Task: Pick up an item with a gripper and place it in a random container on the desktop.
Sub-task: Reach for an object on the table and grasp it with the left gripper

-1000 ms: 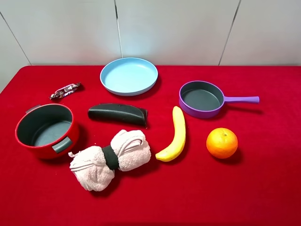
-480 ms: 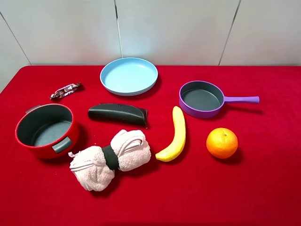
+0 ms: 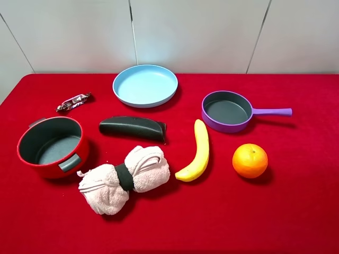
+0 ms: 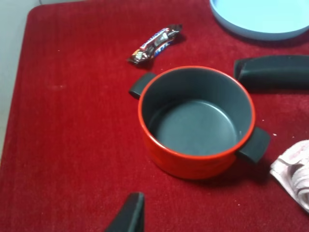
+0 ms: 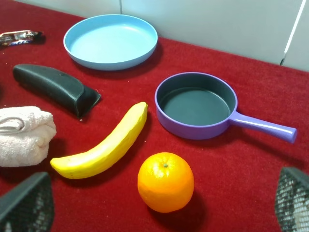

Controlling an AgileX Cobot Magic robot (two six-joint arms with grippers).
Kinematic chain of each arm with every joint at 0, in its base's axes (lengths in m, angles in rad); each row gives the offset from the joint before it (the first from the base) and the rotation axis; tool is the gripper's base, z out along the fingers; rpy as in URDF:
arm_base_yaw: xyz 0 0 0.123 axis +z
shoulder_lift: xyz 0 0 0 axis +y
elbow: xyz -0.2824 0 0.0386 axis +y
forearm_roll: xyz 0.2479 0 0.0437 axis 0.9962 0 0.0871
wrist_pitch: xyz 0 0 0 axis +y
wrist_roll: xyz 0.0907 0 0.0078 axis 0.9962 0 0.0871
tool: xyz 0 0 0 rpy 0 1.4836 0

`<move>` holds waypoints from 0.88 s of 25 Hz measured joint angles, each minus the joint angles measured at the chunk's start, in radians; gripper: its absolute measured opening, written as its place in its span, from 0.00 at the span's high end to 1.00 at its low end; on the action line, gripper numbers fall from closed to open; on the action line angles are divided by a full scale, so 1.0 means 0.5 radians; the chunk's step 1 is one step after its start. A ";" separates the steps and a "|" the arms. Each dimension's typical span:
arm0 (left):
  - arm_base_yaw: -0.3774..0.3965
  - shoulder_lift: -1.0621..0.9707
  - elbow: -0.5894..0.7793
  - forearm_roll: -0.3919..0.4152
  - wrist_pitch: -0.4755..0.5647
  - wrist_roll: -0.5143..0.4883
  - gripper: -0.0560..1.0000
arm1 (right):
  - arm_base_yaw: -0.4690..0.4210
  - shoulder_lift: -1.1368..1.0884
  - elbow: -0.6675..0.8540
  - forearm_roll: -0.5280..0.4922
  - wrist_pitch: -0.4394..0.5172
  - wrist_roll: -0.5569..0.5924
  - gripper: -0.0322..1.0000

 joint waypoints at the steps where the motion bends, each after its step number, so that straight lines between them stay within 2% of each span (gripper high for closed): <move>1: 0.000 0.000 0.000 -0.005 0.000 0.000 0.01 | 0.000 0.000 0.000 0.000 0.000 0.000 0.30; 7: 0.000 0.232 -0.045 -0.091 -0.009 0.034 0.04 | 0.000 0.000 0.000 0.000 0.000 0.000 0.30; 15: 0.000 0.646 -0.143 -0.107 -0.124 0.311 0.06 | 0.000 0.000 0.000 0.000 0.000 0.000 0.30; 22: -0.054 0.986 -0.207 -0.256 -0.263 0.503 0.06 | 0.000 0.000 0.000 0.000 0.000 0.000 0.30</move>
